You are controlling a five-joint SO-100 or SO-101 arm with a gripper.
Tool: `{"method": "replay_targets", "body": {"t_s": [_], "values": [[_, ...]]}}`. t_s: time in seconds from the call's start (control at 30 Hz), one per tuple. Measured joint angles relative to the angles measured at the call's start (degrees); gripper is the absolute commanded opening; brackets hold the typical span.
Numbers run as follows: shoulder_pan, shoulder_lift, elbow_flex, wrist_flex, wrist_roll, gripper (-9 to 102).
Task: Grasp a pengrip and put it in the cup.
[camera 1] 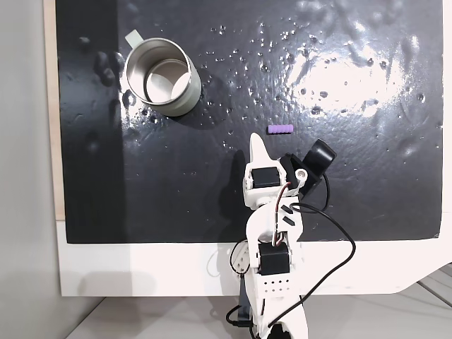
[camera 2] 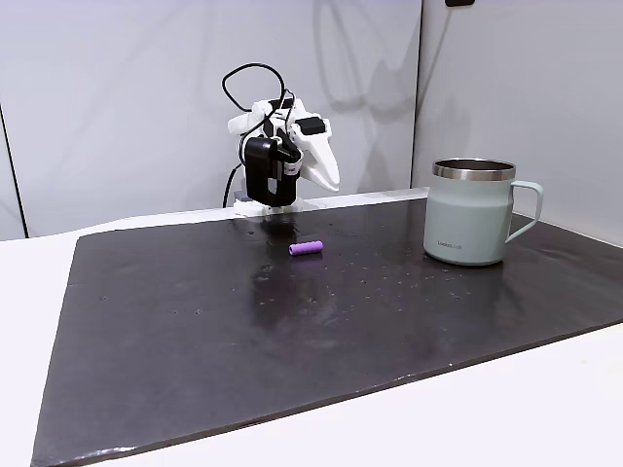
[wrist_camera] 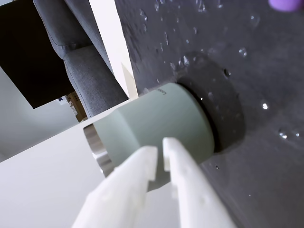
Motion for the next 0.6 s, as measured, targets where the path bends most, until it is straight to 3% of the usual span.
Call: {"method": "replay_targets", "body": {"t_s": [0.6], "values": [[-1.5, 0.0, -0.2, 0.0, -1.9, 0]]}}
